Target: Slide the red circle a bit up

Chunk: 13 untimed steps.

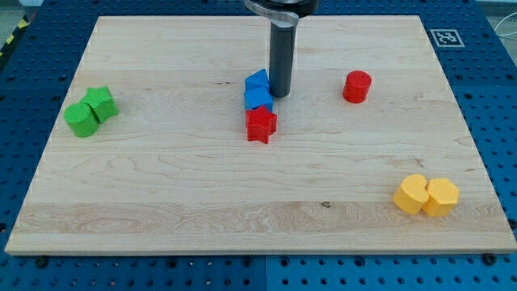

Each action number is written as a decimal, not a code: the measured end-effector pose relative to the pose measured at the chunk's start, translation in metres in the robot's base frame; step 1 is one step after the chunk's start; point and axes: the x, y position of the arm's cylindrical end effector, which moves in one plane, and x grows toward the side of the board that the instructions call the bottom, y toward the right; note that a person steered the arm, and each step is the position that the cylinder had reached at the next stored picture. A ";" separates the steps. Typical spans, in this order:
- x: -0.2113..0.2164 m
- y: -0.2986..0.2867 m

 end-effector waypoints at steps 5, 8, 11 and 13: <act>0.051 0.073; 0.047 0.144; 0.029 0.136; 0.023 0.125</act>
